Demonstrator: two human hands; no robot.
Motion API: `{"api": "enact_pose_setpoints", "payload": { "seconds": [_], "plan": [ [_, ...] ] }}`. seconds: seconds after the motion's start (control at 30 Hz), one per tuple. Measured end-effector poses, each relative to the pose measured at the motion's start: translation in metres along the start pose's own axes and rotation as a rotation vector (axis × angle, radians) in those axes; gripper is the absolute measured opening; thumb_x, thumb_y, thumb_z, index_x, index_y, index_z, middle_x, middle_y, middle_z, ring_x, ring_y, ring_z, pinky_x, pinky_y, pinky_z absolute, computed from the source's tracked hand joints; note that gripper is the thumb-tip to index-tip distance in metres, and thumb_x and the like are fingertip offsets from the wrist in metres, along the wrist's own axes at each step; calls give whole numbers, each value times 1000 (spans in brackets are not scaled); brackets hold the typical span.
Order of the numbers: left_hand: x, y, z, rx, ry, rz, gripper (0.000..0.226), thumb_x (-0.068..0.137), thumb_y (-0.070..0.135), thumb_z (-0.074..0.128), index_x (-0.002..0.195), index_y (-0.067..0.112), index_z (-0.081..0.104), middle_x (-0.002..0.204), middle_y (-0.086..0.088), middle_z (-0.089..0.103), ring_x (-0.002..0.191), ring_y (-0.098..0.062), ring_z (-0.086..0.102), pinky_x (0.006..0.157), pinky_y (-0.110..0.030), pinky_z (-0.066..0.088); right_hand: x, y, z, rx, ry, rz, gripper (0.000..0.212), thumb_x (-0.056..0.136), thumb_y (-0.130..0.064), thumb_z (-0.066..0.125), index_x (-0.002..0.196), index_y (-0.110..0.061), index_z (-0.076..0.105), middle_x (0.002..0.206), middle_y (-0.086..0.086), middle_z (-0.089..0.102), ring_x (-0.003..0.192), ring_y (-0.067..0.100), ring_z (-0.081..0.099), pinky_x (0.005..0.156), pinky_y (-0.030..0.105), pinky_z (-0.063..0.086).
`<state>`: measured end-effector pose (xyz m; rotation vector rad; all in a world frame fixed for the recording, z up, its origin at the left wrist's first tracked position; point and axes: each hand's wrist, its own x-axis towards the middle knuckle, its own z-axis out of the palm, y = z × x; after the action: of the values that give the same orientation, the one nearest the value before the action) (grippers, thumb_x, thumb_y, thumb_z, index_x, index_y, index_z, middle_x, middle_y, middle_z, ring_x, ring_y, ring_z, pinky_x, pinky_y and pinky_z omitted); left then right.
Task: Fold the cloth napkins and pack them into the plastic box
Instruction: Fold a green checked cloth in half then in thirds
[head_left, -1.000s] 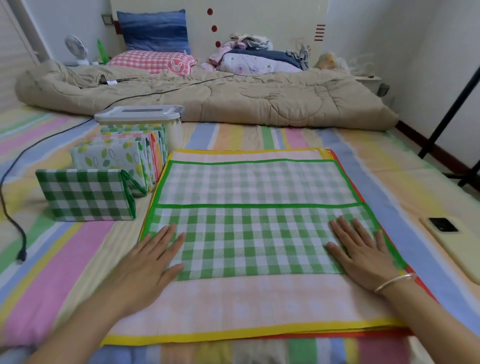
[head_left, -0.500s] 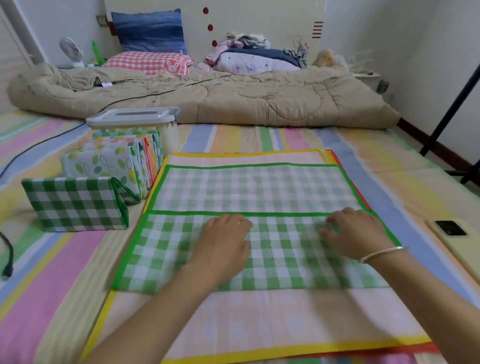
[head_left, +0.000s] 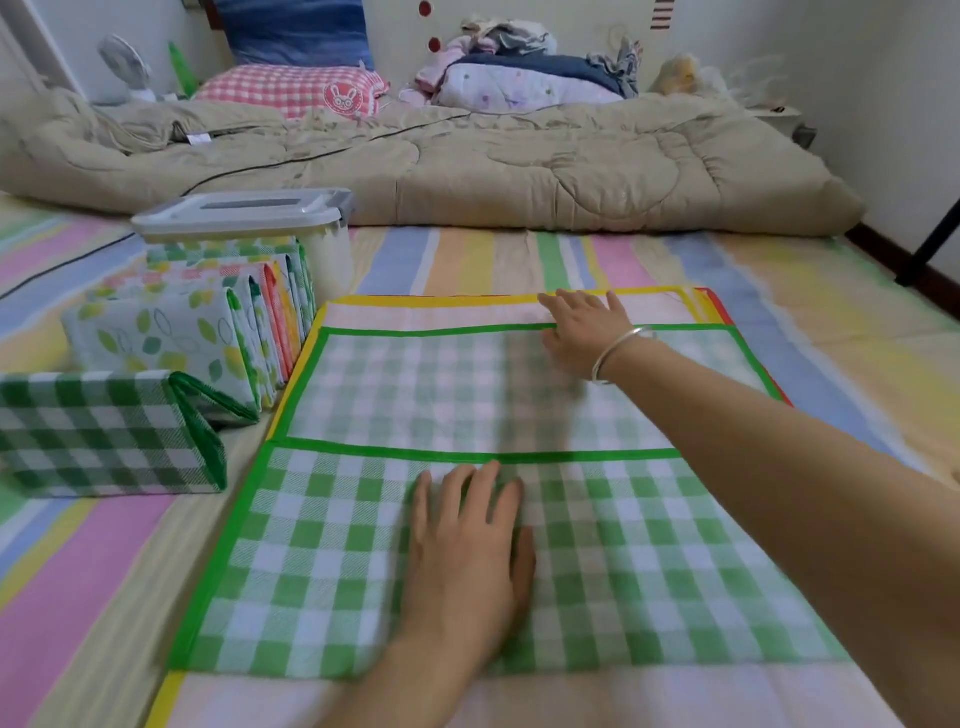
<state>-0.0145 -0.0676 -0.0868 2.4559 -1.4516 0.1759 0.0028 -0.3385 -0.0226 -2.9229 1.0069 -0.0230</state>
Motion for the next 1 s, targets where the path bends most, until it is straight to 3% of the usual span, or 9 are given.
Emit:
{"api": "enact_pose_setpoints", "payload": {
  "seconds": [0.07,0.17,0.37,0.53,0.77,0.87,0.93,1.0],
  "plan": [
    [0,0,3,-11,20,3,42,88,38,43,116,20,69,126,-3,64,116,-29,58,102,-59,46,12,4,-2,-24,-53,30,58,99,-33,40,153,-22,21,155,6,33,142,26,30,119,49,7],
    [0,0,6,-18,47,12,42,88,37,43,117,21,68,127,-2,63,117,-28,57,103,-59,45,16,8,-5,-77,0,2,55,95,-31,49,147,-20,34,143,8,48,131,29,43,110,40,28],
    [-1,-1,7,-15,70,27,43,92,37,39,120,21,67,128,-1,63,119,-26,56,104,-60,44,-24,6,-51,-1,325,-130,27,94,-25,59,115,-12,67,114,13,60,110,33,52,84,37,42],
    [-1,-1,8,-10,61,9,47,89,34,39,119,16,69,127,-5,64,116,-29,57,102,-61,45,-115,3,-82,123,602,-348,11,88,-18,67,92,-9,72,85,7,60,78,31,58,63,38,48],
    [2,1,6,32,150,43,41,91,35,40,107,16,73,108,-6,70,102,-30,64,97,-57,49,-235,-9,-40,296,560,-357,13,85,-26,62,87,-19,72,79,-5,57,70,18,58,56,35,51],
    [-4,4,-17,-18,298,107,39,92,33,43,87,12,75,82,-8,72,76,-31,68,75,-39,56,-256,-15,-13,302,588,-288,11,84,-26,63,87,-22,73,79,-7,56,70,16,59,48,35,49],
    [-20,8,-35,-57,407,201,34,90,29,47,71,14,71,65,-5,66,58,-28,63,55,-30,47,-264,-17,1,287,610,-279,14,85,-25,60,86,-21,73,78,-6,56,71,16,58,47,33,47],
    [-46,10,-51,-89,467,351,34,91,27,52,59,19,58,53,-1,54,47,-22,52,47,-29,37,-269,-17,13,268,611,-296,21,87,-28,54,86,-21,74,78,-6,56,73,16,56,46,32,45]
  ]
}}
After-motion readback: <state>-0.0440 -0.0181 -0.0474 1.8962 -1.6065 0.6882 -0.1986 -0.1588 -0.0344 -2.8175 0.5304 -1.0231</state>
